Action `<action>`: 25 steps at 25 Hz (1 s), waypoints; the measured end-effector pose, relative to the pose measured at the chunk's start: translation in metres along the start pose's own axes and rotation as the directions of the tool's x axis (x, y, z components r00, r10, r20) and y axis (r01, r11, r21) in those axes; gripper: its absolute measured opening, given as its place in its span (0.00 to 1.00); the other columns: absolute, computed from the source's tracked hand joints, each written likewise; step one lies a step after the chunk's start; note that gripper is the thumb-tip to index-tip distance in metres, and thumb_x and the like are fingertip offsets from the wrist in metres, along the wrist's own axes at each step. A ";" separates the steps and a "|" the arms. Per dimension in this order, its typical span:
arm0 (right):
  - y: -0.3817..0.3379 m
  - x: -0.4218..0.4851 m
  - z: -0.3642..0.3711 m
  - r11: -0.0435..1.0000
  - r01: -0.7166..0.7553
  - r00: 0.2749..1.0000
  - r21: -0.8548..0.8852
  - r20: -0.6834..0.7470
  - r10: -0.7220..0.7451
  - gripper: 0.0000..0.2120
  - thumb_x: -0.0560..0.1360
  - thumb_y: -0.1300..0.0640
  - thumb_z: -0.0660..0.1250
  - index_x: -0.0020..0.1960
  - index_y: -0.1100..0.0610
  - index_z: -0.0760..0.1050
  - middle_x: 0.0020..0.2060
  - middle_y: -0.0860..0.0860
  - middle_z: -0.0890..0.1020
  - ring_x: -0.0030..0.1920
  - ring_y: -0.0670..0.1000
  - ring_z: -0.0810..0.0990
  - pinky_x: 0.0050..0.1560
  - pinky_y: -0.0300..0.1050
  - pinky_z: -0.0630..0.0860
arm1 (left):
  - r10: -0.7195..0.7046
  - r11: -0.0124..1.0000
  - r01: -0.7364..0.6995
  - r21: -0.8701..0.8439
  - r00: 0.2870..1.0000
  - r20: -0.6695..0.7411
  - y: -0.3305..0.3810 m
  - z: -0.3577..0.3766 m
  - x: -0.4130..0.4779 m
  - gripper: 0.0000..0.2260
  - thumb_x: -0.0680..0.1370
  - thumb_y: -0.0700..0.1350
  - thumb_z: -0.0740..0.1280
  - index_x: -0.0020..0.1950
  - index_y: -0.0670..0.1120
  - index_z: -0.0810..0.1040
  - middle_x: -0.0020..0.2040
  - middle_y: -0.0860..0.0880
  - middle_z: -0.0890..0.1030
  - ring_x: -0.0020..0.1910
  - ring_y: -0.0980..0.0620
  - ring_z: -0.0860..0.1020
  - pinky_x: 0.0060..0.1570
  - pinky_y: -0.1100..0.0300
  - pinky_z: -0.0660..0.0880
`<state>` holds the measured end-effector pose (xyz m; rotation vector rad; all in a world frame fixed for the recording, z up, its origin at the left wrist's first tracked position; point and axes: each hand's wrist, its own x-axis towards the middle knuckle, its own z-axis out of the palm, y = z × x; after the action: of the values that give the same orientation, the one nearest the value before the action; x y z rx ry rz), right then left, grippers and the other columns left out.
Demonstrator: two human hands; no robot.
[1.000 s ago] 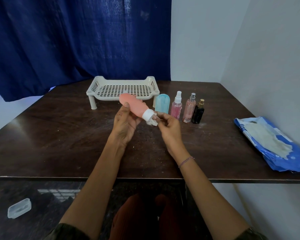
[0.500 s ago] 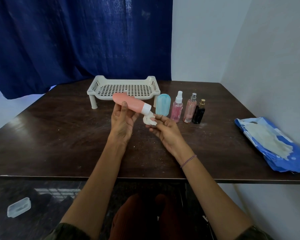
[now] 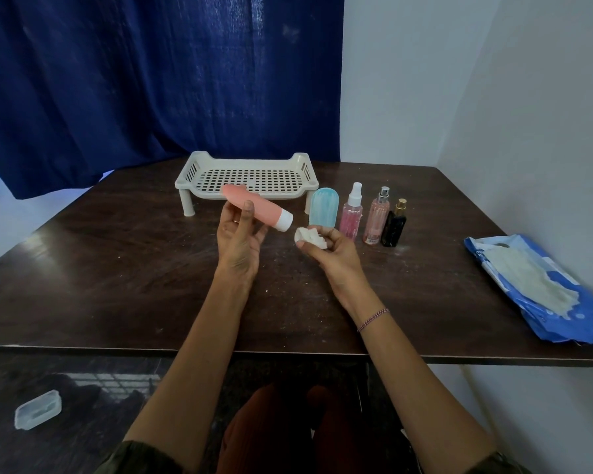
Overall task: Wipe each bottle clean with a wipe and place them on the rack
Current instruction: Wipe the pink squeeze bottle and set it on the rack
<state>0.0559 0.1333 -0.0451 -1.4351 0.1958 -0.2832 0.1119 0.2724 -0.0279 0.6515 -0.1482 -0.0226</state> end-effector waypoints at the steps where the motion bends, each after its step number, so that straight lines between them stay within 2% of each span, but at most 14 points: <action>1: 0.000 0.000 0.000 1.000 -0.015 0.999 -0.012 -0.029 0.014 0.17 0.70 0.60 0.73 0.58 0.57 0.76 0.53 0.52 0.81 0.52 0.46 0.80 0.51 0.37 0.77 | 0.004 1.000 -0.004 0.012 1.000 -0.001 0.000 0.000 0.000 0.25 0.68 0.43 0.69 0.65 0.47 0.70 0.61 0.48 0.76 0.62 0.50 0.75 0.54 0.52 0.77; 4: 0.000 0.000 -0.001 0.998 -0.025 0.999 -0.060 -0.039 0.022 0.12 0.73 0.55 0.70 0.56 0.56 0.78 0.50 0.52 0.82 0.46 0.46 0.80 0.46 0.38 0.76 | 0.015 0.998 -0.015 0.061 1.000 0.003 -0.002 -0.001 0.001 0.17 0.73 0.40 0.67 0.61 0.48 0.72 0.59 0.50 0.77 0.61 0.51 0.75 0.55 0.52 0.77; 6: 0.001 -0.001 -0.001 0.995 0.010 1.000 -0.097 -0.008 -0.011 0.10 0.73 0.55 0.70 0.54 0.55 0.79 0.49 0.51 0.83 0.49 0.46 0.80 0.50 0.39 0.76 | 0.024 0.994 -0.024 0.102 1.000 0.006 -0.003 -0.002 0.002 0.14 0.75 0.39 0.66 0.59 0.49 0.73 0.58 0.50 0.77 0.60 0.52 0.75 0.54 0.53 0.78; 9: 0.003 -0.001 -0.001 0.991 0.054 0.998 -0.123 0.036 -0.049 0.09 0.73 0.57 0.70 0.53 0.56 0.80 0.51 0.52 0.82 0.54 0.48 0.79 0.56 0.41 0.74 | 0.037 0.993 -0.038 0.114 0.999 0.013 -0.003 -0.002 0.003 0.16 0.72 0.40 0.68 0.59 0.48 0.72 0.58 0.50 0.77 0.61 0.51 0.75 0.55 0.53 0.77; 13: 0.003 -0.001 0.000 0.983 0.106 0.994 -0.149 0.054 -0.100 0.04 0.74 0.58 0.68 0.48 0.54 0.79 0.47 0.50 0.82 0.51 0.45 0.79 0.47 0.34 0.74 | 0.051 0.991 -0.051 0.120 0.999 0.008 -0.004 -0.004 0.005 0.22 0.67 0.44 0.70 0.61 0.48 0.72 0.58 0.50 0.77 0.61 0.51 0.75 0.54 0.54 0.78; 16: 0.003 -0.002 0.000 0.970 0.158 0.987 -0.184 0.032 -0.155 0.08 0.73 0.58 0.70 0.51 0.52 0.77 0.46 0.48 0.83 0.49 0.43 0.81 0.46 0.33 0.76 | 0.060 0.988 -0.058 0.146 0.998 -0.009 -0.006 -0.006 0.007 0.21 0.69 0.42 0.71 0.61 0.48 0.72 0.57 0.50 0.77 0.59 0.52 0.76 0.49 0.56 0.79; 19: 0.003 -0.003 0.001 0.939 0.212 0.977 -0.270 0.030 -0.212 0.11 0.72 0.57 0.71 0.54 0.50 0.75 0.45 0.48 0.83 0.47 0.41 0.81 0.45 0.31 0.76 | 0.079 0.983 -0.078 0.169 0.997 0.006 -0.006 -0.008 0.008 0.24 0.67 0.44 0.72 0.61 0.48 0.72 0.57 0.50 0.77 0.58 0.53 0.77 0.49 0.57 0.79; 22: 0.002 -0.005 0.002 0.865 0.339 0.927 -0.370 -0.024 -0.373 0.12 0.71 0.59 0.72 0.52 0.50 0.75 0.45 0.42 0.80 0.45 0.36 0.78 0.44 0.27 0.73 | 0.082 0.979 -0.081 0.185 0.997 -0.001 -0.007 -0.010 0.010 0.25 0.66 0.44 0.73 0.62 0.47 0.72 0.57 0.50 0.78 0.57 0.53 0.77 0.48 0.57 0.79; 25: 0.002 -0.007 0.003 0.692 0.480 0.828 -0.539 0.020 -0.560 0.16 0.70 0.65 0.72 0.55 0.54 0.74 0.45 0.44 0.78 0.44 0.40 0.76 0.47 0.30 0.74 | 0.093 0.975 -0.089 0.206 0.996 -0.010 -0.009 -0.012 0.013 0.23 0.69 0.41 0.72 0.62 0.47 0.72 0.56 0.51 0.78 0.55 0.55 0.78 0.49 0.57 0.79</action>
<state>0.0502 0.1389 -0.0465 -2.0116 -0.0359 -0.8668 0.1264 0.2719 -0.0411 0.8501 -0.1625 0.0884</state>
